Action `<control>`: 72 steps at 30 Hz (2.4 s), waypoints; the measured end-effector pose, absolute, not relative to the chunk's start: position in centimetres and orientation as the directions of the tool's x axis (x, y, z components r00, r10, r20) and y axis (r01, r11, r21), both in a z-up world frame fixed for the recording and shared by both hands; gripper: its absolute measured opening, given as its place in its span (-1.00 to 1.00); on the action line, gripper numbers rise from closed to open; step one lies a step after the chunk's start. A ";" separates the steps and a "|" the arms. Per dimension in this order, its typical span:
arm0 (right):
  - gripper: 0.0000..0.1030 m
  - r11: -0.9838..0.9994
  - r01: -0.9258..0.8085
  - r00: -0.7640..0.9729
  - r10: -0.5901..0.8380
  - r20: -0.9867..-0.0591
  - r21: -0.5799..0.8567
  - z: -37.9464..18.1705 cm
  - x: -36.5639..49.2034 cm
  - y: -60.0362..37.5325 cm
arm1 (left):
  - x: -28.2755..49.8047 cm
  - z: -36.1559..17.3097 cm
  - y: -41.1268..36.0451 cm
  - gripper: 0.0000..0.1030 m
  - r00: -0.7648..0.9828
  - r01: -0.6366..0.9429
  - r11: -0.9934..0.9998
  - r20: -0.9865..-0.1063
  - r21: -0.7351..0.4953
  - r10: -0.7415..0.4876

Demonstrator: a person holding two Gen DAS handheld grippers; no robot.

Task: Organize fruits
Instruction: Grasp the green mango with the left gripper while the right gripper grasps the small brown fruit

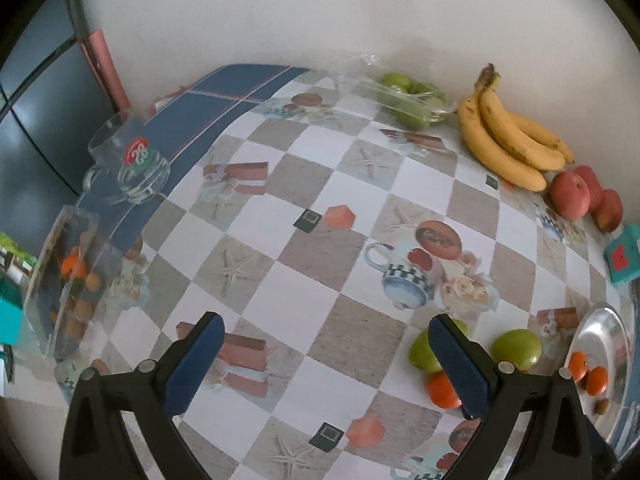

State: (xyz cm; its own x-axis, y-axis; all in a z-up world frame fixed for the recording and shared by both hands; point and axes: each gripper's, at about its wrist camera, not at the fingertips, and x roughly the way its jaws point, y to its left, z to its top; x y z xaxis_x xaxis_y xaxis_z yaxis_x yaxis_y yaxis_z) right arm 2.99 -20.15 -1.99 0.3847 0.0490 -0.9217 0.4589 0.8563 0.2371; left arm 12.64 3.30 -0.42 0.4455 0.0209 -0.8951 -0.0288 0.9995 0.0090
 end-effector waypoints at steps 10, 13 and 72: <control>0.89 0.875 0.390 0.426 0.105 -0.899 0.287 -1.7 5.1 -17.6 | 13.5 -1.7 4.2 1.00 0.392 -0.044 0.997 -0.919 -0.062 -0.039; 0.89 0.872 0.385 0.416 0.127 -0.900 0.301 -2.2 5.6 -17.6 | 13.6 -2.6 3.4 1.00 0.351 -0.017 0.996 -0.933 -0.084 -0.073; -0.33 0.871 0.364 0.424 0.161 -0.891 0.331 -6.0 6.6 -18.8 | 14.7 -6.8 -2.7 -0.05 0.215 0.170 0.943 -0.924 -0.285 -0.317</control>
State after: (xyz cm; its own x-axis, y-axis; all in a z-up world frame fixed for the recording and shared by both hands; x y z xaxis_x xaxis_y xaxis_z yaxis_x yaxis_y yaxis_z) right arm 6.62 -18.81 -6.02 0.4242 0.1609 -0.8912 0.3641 0.8707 0.3305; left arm 14.66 -2.74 -6.82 0.2148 -0.3174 -0.9236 0.1700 0.9434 -0.2847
